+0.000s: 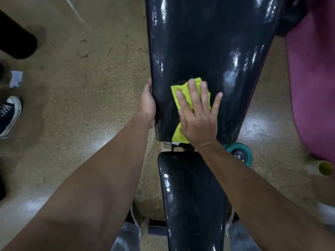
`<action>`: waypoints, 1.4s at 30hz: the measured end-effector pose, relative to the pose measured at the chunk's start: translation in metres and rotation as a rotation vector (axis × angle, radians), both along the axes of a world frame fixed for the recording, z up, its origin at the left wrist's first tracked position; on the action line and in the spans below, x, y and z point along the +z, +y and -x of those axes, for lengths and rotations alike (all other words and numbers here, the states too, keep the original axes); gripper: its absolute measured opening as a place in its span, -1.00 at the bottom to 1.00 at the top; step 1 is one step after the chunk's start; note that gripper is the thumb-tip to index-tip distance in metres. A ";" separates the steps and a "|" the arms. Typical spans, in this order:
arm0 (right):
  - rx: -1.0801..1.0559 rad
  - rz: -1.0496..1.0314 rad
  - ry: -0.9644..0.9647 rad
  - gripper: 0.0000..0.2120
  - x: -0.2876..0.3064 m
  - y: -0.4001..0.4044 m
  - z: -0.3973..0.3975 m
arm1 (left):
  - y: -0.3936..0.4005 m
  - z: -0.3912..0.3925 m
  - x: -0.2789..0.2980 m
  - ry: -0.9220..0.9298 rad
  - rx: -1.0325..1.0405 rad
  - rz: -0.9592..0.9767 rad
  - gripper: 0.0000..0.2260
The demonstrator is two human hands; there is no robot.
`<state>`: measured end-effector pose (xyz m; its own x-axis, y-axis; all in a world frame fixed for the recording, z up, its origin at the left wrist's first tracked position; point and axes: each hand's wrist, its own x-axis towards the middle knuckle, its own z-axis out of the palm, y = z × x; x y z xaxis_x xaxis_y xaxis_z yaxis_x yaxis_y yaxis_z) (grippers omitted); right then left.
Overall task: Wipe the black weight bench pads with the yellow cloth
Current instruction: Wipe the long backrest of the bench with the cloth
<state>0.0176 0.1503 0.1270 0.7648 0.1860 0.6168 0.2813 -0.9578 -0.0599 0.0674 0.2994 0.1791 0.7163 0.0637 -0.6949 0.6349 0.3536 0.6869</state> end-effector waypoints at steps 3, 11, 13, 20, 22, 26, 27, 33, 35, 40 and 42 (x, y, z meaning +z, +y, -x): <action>-0.070 -0.089 0.003 -0.53 0.007 0.030 -0.004 | -0.001 0.000 -0.002 -0.018 0.007 0.005 -0.42; 0.289 0.233 -0.005 -0.49 -0.018 0.007 0.015 | 0.012 -0.001 -0.007 0.021 -0.070 0.011 -0.34; 0.273 0.225 -0.021 -0.49 -0.018 0.004 0.014 | 0.015 0.000 -0.008 0.034 -0.112 0.010 -0.34; 0.257 0.248 0.043 -0.53 -0.025 0.033 0.028 | 0.021 0.005 -0.008 0.077 -0.176 -0.009 -0.35; 0.322 0.325 0.051 -0.48 -0.026 0.018 0.027 | 0.019 0.008 -0.011 0.054 -0.146 -0.005 -0.34; 0.279 0.237 0.005 -0.47 -0.020 -0.008 0.018 | 0.009 0.016 -0.017 0.013 -0.081 0.015 -0.32; 0.235 0.191 0.002 -0.47 -0.018 -0.007 0.015 | 0.008 0.019 -0.019 0.014 -0.075 0.022 -0.32; 0.340 0.303 0.103 -0.46 -0.038 0.019 0.042 | 0.014 0.046 -0.046 0.220 -0.162 -0.058 -0.37; 0.440 0.383 0.073 -0.43 -0.046 0.005 0.046 | 0.017 0.049 -0.049 0.258 -0.174 -0.052 -0.39; 0.528 0.444 0.035 -0.41 -0.044 -0.027 0.037 | 0.019 0.045 -0.050 0.252 -0.164 -0.011 -0.42; 0.464 0.388 0.050 -0.43 -0.040 -0.020 0.037 | 0.020 0.045 -0.051 0.255 -0.141 0.001 -0.43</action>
<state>-0.0192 0.1304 0.0871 0.5761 0.7111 0.4030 0.6808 -0.6903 0.2449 0.0223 0.3191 0.1277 0.5198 -0.0249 -0.8539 0.8302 0.2503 0.4981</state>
